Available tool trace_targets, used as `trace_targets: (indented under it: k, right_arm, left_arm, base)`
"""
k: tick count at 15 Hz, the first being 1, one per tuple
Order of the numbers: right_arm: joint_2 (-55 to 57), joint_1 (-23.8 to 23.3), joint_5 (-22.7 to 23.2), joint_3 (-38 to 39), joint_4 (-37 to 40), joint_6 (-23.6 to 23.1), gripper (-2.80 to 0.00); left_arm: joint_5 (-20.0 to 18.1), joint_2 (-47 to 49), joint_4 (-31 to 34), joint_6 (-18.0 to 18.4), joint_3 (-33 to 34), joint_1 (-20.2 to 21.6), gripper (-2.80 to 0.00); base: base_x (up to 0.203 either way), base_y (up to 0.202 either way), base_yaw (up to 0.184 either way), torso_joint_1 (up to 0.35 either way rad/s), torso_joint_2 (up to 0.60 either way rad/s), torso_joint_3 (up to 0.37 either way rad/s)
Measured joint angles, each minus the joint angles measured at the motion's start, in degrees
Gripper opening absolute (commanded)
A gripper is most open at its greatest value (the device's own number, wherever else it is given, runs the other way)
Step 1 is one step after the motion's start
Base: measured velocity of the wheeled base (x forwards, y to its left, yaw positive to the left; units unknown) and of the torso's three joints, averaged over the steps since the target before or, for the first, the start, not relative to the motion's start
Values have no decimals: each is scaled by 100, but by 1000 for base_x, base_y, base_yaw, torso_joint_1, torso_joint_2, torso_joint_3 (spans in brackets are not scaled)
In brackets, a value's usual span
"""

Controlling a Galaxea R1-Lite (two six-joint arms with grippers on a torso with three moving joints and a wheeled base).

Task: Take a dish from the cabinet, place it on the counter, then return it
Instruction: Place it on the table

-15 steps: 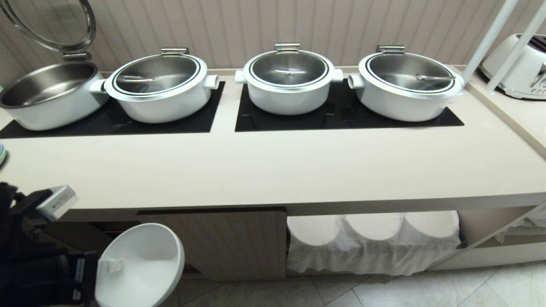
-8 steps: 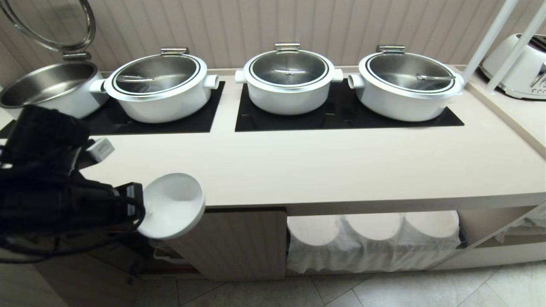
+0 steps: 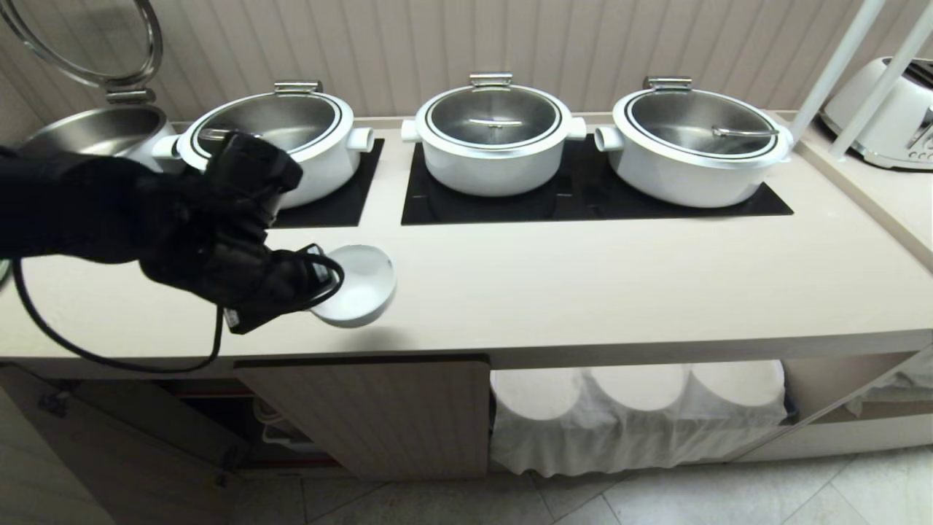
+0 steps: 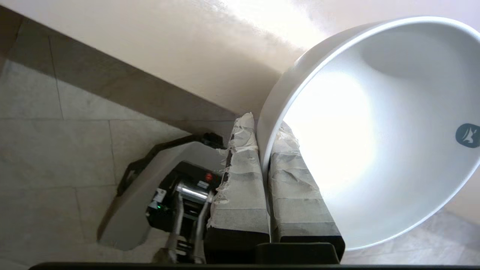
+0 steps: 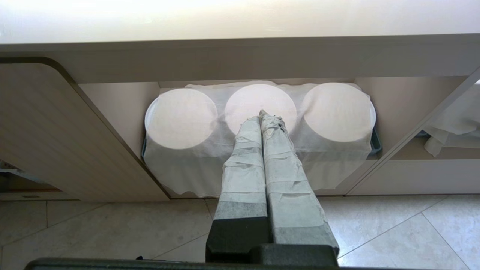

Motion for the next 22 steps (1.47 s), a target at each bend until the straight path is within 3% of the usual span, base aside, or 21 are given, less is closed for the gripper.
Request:
trace_targets:
  k: [5, 10, 15, 22]
  right_arm:
    - [0, 0, 2, 0, 0, -2, -280]
    - [0, 0, 2, 0, 0, -2, -280]
    - [0, 0, 2, 0, 0, 0, -280]
    - [0, 2, 0, 0, 0, -2, -280]
  left_arm:
    - [571, 1112, 1260, -1517, -1656, -207, -280]
    - [662, 1599, 1440, -2206, -2211, -103, -280]
    - [647, 1779, 1445, -2528, -2316, -19, -280]
    - [643, 1959, 1455, -2558, -2459, -8, -280]
  base:
    - [0, 0, 0, 0, 0, 0]
    - [0, 0, 0, 0, 0, 0]
    - [0, 0, 0, 0, 0, 0]
    - [0, 0, 0, 0, 0, 0]
